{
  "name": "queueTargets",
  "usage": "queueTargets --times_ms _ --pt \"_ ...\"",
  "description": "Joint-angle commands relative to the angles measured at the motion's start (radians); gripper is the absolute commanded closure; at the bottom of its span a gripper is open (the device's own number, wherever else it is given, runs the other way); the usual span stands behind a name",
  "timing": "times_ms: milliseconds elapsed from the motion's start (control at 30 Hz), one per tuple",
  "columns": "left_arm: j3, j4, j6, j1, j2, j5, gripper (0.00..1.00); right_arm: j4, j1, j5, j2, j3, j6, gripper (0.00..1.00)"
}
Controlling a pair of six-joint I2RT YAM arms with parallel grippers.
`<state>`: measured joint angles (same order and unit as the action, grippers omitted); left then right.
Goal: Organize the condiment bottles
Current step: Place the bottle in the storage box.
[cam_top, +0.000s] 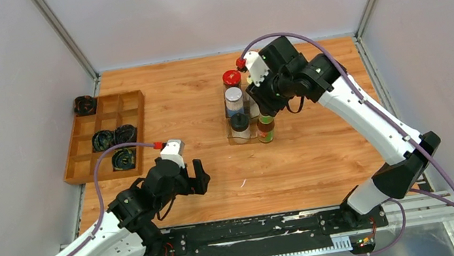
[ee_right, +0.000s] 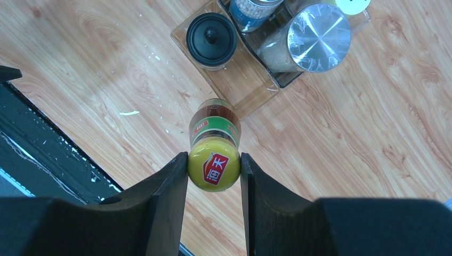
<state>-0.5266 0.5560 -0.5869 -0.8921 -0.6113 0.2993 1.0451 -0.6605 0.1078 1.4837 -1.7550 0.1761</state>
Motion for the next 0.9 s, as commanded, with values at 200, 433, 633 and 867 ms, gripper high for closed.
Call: queueTargets --times_ms 200,433,633,867 --pt "0.002 -0.01 0.004 0.002 0.008 0.0 0.0 -0.074 0.033 0.026 -0.015 -0.04 -0.02 0.7" --pt "0.006 -0.009 0.004 0.002 0.014 0.001 0.0 -0.084 0.033 0.037 -0.001 -0.048 -0.023 0.7" --pt "0.007 -0.009 0.003 0.002 0.014 0.001 0.0 -0.087 0.037 0.035 0.007 -0.05 -0.021 0.7" --pt "0.007 -0.009 0.002 0.002 0.015 0.001 0.0 -0.097 0.046 0.04 0.019 -0.051 -0.023 0.7"
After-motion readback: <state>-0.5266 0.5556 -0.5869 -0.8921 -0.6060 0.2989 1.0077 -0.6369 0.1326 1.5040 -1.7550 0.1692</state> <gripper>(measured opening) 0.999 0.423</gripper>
